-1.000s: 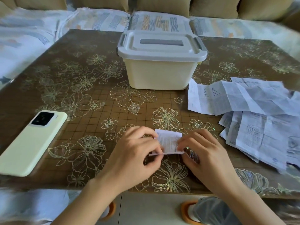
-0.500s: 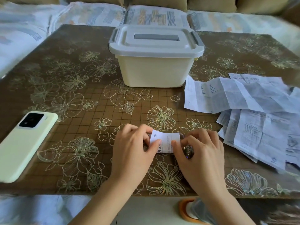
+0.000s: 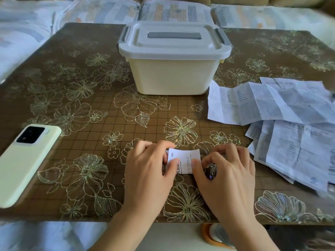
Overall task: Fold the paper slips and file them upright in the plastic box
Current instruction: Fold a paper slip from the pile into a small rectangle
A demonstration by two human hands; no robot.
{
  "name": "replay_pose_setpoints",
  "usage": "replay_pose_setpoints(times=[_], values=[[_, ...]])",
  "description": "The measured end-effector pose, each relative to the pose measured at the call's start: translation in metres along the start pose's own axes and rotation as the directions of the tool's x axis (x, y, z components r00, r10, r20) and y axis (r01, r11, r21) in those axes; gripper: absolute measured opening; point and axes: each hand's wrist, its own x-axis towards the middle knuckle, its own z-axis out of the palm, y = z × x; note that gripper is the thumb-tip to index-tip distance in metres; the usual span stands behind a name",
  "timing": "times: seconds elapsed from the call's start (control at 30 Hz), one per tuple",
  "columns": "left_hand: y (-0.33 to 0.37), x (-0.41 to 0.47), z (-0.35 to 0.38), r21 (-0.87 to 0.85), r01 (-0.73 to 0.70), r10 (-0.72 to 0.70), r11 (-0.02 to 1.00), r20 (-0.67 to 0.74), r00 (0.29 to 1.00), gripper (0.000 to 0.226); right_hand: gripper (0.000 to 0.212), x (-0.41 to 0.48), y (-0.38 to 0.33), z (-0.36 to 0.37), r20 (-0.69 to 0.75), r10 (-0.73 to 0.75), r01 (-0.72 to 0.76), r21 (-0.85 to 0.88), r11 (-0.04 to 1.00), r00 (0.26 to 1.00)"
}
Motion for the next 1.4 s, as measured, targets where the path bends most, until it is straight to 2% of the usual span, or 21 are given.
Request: replay_pose_setpoints(times=[0.2,0.27,0.4,0.47,0.53,0.6,0.7,0.8,0.97,1.27,1.4], values=[[0.001,-0.001,0.0,0.047,-0.02,0.019,0.999,0.017,1.0,0.031,0.024,0.0,-0.002,0.001,0.005,-0.01,0.01,-0.055,0.998,1.0],[0.002,-0.001,0.0,0.062,0.002,-0.002,0.998,0.003,1.0,0.032,0.023,0.0,-0.003,0.001,0.004,-0.021,0.021,-0.023,1.0,1.0],[0.001,-0.002,-0.001,0.107,-0.083,0.083,0.991,0.008,0.997,0.013,0.013,0.001,-0.006,0.003,0.034,-0.151,0.151,0.022,0.988,0.988],[-0.003,-0.001,-0.001,0.083,-0.102,0.101,0.991,0.025,0.995,0.006,0.013,0.001,-0.007,0.003,0.04,-0.171,0.17,0.015,0.985,0.985],[-0.009,0.001,-0.002,0.013,-0.079,0.079,0.997,0.055,0.995,0.009,0.019,-0.001,-0.008,0.002,0.047,-0.137,0.136,0.022,0.99,0.989],[-0.014,0.002,-0.004,-0.05,-0.048,0.053,0.998,0.103,0.993,0.016,0.034,-0.005,-0.011,0.003,0.067,-0.085,0.084,0.014,0.996,0.994],[-0.018,0.002,-0.005,-0.05,-0.047,0.054,0.998,0.153,0.987,0.018,0.046,-0.007,-0.015,0.007,0.092,-0.056,0.056,0.0,0.998,0.994],[-0.015,0.003,-0.006,-0.022,-0.036,0.04,0.999,0.181,0.983,0.02,0.046,-0.007,-0.012,0.007,0.113,-0.063,0.059,0.038,0.998,0.992],[-0.012,0.002,-0.007,0.01,-0.023,0.021,1.0,0.22,0.975,0.023,0.031,-0.006,-0.002,0.005,0.148,-0.089,0.07,0.124,0.99,0.985],[-0.027,0.003,-0.02,-0.065,-0.1,0.116,0.993,0.336,0.935,0.033,0.044,-0.008,0.002,0.007,0.143,-0.131,0.115,0.11,0.987,0.981],[-0.031,0.002,-0.019,-0.091,-0.115,0.138,0.989,0.316,0.939,0.033,0.05,-0.006,0.007,0.007,0.154,-0.131,0.102,0.184,0.978,0.979]])
